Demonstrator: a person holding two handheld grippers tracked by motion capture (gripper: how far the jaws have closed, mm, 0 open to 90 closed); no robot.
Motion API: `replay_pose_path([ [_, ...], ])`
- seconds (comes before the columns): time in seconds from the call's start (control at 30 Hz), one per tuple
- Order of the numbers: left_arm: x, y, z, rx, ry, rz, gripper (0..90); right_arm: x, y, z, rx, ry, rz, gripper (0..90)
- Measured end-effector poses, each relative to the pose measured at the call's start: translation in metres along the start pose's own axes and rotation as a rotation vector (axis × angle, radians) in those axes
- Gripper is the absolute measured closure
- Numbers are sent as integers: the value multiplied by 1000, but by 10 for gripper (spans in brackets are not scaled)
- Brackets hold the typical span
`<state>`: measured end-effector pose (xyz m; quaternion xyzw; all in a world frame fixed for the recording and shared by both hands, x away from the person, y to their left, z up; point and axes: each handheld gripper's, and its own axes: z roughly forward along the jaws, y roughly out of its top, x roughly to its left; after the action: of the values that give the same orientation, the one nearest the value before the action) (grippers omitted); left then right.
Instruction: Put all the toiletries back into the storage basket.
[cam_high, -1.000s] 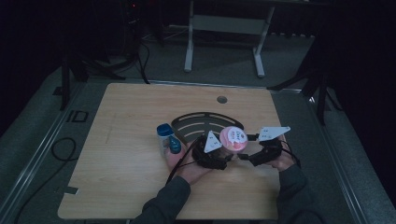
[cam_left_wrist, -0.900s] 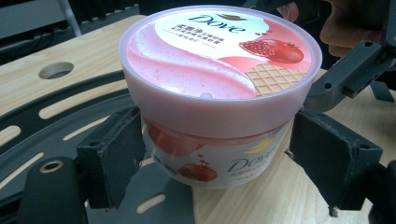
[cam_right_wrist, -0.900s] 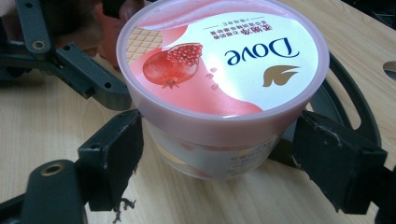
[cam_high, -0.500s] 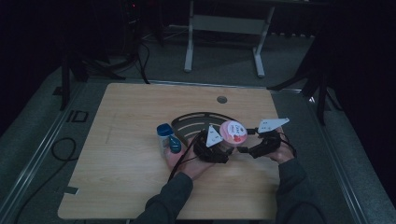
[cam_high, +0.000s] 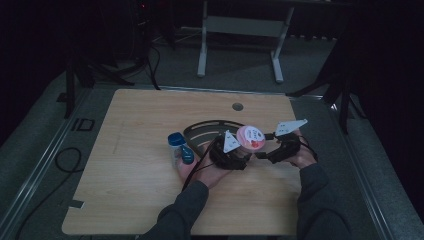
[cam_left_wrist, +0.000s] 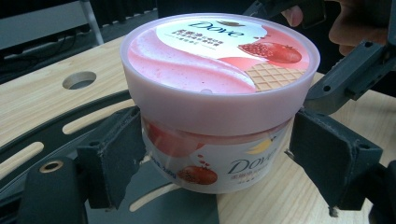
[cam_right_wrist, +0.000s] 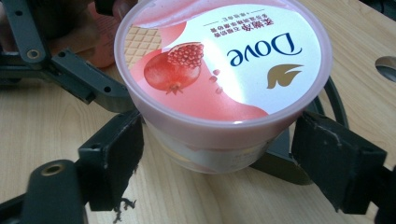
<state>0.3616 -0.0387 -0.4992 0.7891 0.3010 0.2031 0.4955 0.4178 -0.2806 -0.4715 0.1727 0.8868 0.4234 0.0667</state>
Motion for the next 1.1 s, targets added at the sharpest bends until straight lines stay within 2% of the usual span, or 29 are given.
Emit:
replay_pose_path([
  [0.13,4,1,3,-9,6,-14,178,-4,1,-1,-1,-9,2,222],
  [0.43,7,8,8,-14,26,1,178,-13,5,-2,-4,-14,11,225],
  [0.87,12,6,22,-4,46,-13,178,-27,5,5,30,-12,34,230],
  [1.1,18,6,23,-9,57,-28,180,-31,13,8,55,-16,31,230],
])
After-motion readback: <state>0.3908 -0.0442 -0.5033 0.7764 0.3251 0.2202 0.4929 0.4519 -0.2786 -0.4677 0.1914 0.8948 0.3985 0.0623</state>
